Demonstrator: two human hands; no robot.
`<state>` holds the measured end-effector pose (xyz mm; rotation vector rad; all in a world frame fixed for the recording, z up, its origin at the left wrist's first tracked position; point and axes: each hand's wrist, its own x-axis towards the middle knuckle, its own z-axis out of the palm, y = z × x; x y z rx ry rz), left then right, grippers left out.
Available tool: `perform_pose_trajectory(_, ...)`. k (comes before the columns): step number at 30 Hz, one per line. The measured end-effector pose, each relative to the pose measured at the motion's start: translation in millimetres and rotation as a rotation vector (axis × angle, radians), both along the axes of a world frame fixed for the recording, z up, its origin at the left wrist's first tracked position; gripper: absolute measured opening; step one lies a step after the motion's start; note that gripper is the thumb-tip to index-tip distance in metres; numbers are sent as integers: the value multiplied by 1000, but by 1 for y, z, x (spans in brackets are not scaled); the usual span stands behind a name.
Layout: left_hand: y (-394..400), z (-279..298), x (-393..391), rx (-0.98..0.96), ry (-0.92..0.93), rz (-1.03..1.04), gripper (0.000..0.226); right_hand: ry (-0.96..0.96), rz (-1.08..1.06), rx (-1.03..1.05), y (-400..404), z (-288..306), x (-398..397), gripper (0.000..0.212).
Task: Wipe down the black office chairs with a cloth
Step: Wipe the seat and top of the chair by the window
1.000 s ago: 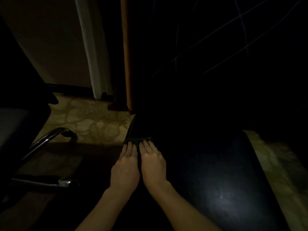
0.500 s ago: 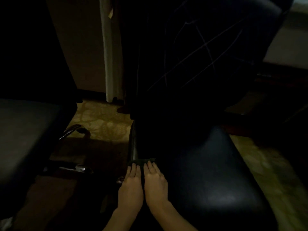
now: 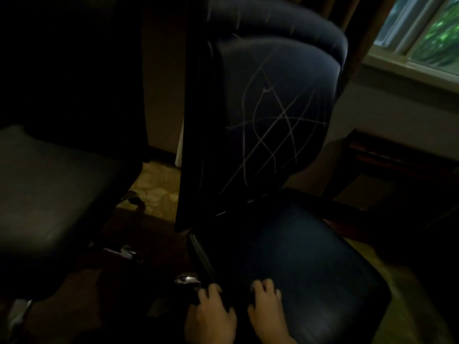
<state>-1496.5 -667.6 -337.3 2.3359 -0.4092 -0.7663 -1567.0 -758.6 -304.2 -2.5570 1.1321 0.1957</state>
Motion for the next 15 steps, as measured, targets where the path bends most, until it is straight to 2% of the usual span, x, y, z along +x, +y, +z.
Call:
perform_pose_trajectory(3,-5,6,1,-4,164,-13,33,129,31,71,-12,4,-2,35)
perform_pose_trajectory(7,-10,22,36,-5,213,-58,31,265,112,241,-34,24,5,53)
perform_pose_trajectory(10,-13,38,65,-113,263,-98,22,165,133,278,-44,51,22,30)
perform_pose_trajectory(12,-13,59,78,-118,280,-199,20,114,133,234,-45,78,45,21)
perform_pose_trajectory(15,-2,102,103,-271,224,-143,25,9,82,150,-31,122,78,33)
